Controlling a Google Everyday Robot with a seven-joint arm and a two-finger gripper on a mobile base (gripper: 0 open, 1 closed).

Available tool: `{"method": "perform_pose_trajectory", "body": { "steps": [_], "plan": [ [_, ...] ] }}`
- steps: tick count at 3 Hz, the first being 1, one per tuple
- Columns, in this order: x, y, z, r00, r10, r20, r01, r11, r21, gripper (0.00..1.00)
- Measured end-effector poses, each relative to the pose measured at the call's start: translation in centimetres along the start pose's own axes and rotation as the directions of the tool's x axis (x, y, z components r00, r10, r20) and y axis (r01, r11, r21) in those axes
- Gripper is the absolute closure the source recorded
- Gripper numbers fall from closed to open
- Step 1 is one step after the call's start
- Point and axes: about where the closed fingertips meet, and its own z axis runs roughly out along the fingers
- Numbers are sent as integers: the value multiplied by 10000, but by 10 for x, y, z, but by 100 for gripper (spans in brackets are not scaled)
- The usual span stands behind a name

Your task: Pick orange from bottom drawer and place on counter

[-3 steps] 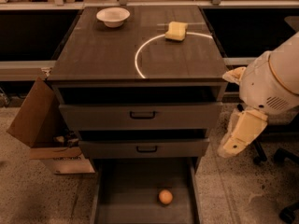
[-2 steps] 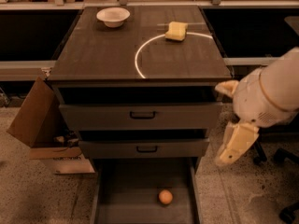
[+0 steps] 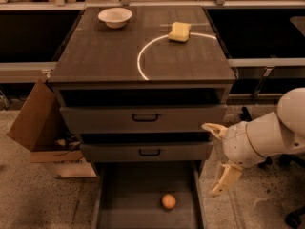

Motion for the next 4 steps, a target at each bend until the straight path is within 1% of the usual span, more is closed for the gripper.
{"method": "perform_pose_trajectory", "body": {
  "steps": [1,2,3,4],
  "plan": [
    [0,0,0,10000,1,-1,-1,10000,-1,0],
    [25,0,27,9998,155,-139,-159,9995,-286,0],
    [67,7,71,9999,95,-128,-103,9980,-616,0],
    [109,13,118,9996,-87,271,111,9958,-914,0]
  ]
}}
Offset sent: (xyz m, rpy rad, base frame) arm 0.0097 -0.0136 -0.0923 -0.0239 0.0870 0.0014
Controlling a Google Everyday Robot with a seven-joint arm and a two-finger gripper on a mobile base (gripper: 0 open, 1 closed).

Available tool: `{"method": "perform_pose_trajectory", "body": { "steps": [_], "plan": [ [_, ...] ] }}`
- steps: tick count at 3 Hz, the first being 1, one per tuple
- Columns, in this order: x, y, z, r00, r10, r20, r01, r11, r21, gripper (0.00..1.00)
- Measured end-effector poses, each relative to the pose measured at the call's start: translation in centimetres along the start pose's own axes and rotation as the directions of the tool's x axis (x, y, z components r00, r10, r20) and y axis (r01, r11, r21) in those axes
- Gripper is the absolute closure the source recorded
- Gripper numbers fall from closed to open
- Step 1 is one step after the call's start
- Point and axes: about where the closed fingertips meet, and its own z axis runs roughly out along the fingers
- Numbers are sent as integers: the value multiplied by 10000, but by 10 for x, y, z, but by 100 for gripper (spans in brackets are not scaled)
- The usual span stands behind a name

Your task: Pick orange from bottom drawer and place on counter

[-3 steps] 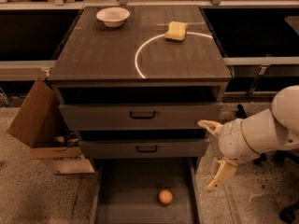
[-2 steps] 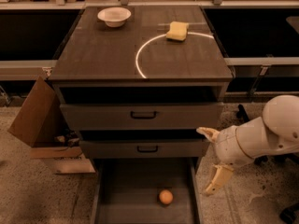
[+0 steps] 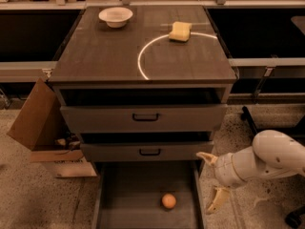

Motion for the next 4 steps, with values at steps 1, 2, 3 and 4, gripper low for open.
{"method": "perform_pose_trajectory", "body": {
  "steps": [1,2,3,4],
  "plan": [
    [40,2,42,9981,226,574,-203,9990,-402,0],
    [53,8,64,9953,459,850,-400,9967,-704,0],
    [53,8,64,9953,459,850,-400,9967,-704,0],
    [78,4,88,9956,504,794,-443,9960,-772,0]
  ]
}}
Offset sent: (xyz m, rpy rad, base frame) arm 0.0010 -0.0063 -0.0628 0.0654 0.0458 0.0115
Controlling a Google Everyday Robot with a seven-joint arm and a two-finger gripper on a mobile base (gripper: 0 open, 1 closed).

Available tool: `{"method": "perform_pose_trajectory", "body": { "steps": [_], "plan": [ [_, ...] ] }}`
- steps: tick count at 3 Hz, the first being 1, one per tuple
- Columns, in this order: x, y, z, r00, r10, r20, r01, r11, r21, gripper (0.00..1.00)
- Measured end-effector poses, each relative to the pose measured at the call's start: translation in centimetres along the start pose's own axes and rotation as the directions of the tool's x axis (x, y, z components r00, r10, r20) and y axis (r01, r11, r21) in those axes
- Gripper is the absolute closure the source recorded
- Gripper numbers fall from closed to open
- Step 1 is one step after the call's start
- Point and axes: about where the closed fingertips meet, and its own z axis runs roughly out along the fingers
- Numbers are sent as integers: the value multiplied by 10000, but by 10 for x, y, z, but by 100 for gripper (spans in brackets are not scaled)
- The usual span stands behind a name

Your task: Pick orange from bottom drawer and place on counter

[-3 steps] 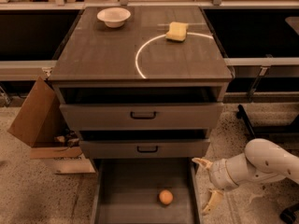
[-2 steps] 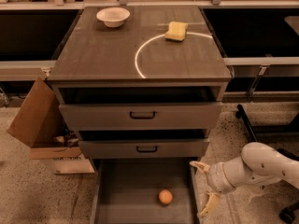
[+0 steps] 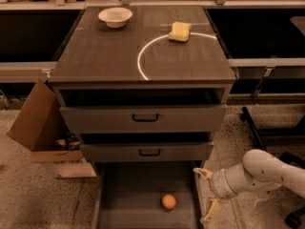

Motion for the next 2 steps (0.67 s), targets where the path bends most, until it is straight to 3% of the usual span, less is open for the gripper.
{"method": "perform_pose_trajectory", "body": {
  "steps": [2],
  "plan": [
    [80,-25,63,9971,-361,672,337,9987,370,0]
  ]
}}
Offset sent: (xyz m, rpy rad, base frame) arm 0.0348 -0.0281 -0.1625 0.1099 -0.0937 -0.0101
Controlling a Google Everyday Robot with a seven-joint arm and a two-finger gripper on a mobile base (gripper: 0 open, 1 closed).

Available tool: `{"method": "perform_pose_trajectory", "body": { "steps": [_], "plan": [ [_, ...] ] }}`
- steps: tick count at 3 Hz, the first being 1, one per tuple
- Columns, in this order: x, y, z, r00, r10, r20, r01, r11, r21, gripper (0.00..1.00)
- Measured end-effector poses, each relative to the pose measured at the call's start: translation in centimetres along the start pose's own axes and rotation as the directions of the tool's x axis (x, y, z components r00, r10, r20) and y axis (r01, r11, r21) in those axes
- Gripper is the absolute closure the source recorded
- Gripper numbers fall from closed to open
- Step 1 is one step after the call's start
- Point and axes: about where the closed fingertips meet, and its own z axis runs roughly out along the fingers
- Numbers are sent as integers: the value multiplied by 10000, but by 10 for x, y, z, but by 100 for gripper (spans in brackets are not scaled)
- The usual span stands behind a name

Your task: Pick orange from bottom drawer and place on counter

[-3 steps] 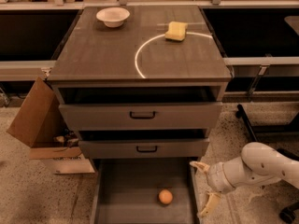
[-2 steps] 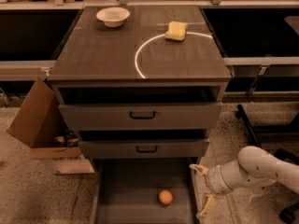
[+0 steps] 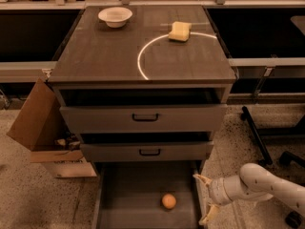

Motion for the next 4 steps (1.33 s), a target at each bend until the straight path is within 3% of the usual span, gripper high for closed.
{"method": "perform_pose_trajectory", "body": {
  "steps": [1,3,4],
  "plan": [
    [37,-15,34,9985,-166,525,158,9997,164,0],
    [44,-24,53,9988,-167,471,163,9998,99,0],
    [55,-47,78,9975,-293,637,280,9994,200,0]
  ]
}}
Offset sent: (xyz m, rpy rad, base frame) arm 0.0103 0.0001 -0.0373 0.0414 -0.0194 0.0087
